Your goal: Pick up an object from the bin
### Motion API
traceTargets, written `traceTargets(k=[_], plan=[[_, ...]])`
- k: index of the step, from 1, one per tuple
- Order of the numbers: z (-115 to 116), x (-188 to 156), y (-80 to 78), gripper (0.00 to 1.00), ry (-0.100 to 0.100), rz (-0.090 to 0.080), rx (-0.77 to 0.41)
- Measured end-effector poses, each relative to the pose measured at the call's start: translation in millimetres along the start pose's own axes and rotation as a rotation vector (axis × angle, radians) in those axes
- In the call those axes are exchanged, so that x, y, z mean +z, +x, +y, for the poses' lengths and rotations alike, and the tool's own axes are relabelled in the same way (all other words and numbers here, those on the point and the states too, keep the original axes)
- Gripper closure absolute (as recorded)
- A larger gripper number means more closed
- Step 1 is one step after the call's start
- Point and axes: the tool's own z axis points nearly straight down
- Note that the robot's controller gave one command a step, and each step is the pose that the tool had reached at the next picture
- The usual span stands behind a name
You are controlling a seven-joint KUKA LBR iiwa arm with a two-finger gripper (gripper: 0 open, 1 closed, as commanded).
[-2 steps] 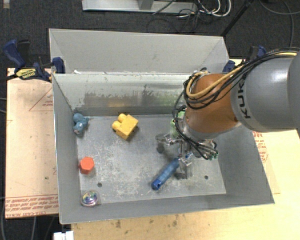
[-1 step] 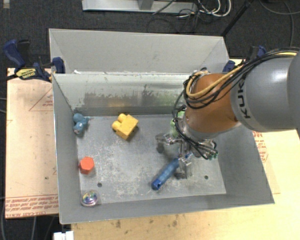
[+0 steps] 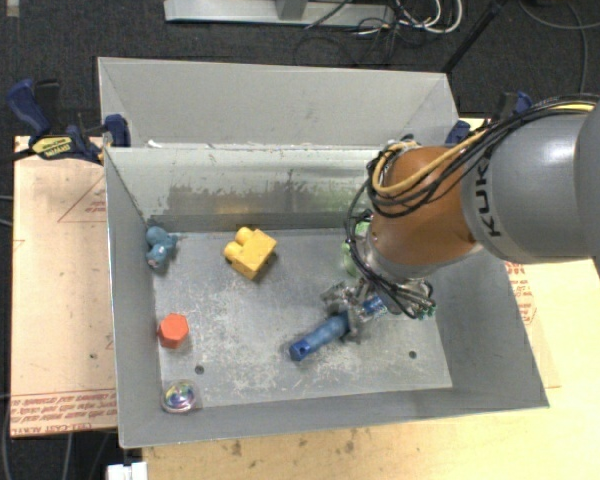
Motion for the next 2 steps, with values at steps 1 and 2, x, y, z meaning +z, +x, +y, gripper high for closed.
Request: traceTargets(k=[1, 2], plan=[[0.4, -11.6, -0.7, 1.0, 0.002, -0.001, 0.002], [0.9, -39.2, -1.6, 1.0, 0.004, -0.003, 0.003]])
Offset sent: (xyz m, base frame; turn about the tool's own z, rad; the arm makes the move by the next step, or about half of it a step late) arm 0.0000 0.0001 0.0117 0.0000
